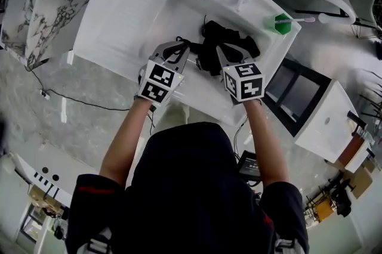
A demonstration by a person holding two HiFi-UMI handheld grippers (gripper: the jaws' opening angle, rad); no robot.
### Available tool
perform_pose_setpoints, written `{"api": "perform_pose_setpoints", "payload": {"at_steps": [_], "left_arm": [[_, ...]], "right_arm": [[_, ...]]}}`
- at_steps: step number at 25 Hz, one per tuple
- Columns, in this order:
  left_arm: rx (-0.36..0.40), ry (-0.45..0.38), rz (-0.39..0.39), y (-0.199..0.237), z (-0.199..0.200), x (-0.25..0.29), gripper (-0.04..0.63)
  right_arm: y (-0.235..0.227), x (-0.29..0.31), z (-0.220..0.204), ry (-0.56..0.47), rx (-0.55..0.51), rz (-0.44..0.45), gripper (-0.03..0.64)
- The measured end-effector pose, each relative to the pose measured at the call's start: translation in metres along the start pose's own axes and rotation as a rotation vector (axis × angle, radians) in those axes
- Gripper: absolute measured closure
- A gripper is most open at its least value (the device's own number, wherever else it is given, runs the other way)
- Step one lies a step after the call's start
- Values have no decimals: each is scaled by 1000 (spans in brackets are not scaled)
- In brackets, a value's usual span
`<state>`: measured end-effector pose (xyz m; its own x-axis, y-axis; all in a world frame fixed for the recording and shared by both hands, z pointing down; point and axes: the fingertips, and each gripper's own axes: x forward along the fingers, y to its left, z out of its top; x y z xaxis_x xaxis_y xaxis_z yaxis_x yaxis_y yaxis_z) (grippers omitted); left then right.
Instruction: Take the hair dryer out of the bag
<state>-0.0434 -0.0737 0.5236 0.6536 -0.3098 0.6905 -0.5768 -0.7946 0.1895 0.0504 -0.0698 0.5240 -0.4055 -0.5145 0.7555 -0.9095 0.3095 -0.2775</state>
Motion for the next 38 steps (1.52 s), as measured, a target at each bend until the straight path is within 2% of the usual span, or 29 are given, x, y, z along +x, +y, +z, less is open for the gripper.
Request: {"api": "perform_pose_setpoints", "payload": {"at_steps": [2, 8, 10, 15, 19, 26, 31, 36, 38], "left_arm": [[32, 35, -33, -2, -6, 10, 571], [139, 114, -108, -5, -14, 31, 499], [166, 151, -153, -9, -20, 37, 460], [211, 233, -229, -14, -34, 49, 428], [265, 263, -219, -9, -41, 54, 425], [256, 259, -177, 7, -42, 53, 425], [255, 262, -161, 12, -46, 48, 425], [244, 264, -153, 14, -51, 45, 425], [245, 270, -154, 14, -55, 44, 425]], "right_arm": [[0, 6, -4, 21, 7, 10, 580], [0, 19, -17, 79, 0, 19, 577], [1, 23, -21, 90, 4, 23, 564], [2, 32, -33, 129, 7, 34, 523], [8, 38, -38, 156, 1, 37, 463], [22, 55, -52, 230, -139, -18, 409], [18, 64, -65, 283, -245, -94, 407], [10, 68, -74, 333, -286, -127, 410], [10, 68, -75, 346, -293, -135, 444]]}}
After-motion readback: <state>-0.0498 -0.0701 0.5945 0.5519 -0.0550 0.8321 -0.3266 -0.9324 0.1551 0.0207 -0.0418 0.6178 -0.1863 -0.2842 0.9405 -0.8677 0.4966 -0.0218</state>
